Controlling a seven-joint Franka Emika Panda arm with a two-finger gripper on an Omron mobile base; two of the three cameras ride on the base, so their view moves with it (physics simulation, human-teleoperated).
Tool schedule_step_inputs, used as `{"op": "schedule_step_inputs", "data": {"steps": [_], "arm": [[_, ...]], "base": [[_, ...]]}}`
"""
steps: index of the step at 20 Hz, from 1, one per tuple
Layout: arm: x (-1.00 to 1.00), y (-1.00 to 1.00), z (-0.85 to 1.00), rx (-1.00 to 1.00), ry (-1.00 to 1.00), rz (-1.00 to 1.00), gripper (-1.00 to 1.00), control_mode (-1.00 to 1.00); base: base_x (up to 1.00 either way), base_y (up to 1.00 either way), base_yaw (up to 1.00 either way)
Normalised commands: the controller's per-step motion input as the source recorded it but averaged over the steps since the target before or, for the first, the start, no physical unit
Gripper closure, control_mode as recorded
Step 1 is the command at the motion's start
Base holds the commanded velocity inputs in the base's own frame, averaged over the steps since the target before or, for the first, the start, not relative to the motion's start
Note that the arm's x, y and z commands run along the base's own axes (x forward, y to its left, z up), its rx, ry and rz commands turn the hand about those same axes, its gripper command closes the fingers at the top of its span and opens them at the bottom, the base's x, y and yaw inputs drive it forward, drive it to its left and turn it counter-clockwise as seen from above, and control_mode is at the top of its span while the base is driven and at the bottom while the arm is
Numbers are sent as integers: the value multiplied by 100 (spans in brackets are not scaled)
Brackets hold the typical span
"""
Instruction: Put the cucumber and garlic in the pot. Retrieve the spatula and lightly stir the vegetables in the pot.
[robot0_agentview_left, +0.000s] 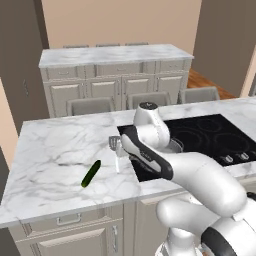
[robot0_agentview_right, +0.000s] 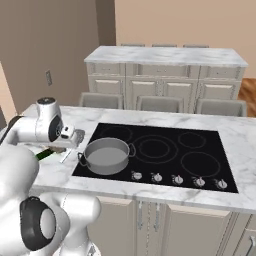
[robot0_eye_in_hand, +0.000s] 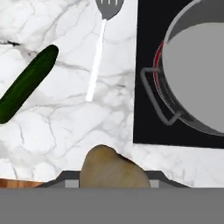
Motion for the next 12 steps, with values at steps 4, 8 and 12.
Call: {"op": "schedule_step_inputs", "data": {"steps": [4,8,12], "arm": [[31,-87,3,6,5,-50,100,-100],[38,-92,19,2,8,-16,100,-100],[66,-57,4,-9,17,0,100,-100]], "base": [[0,0,0],[0,0,0],[0,0,0]]}}
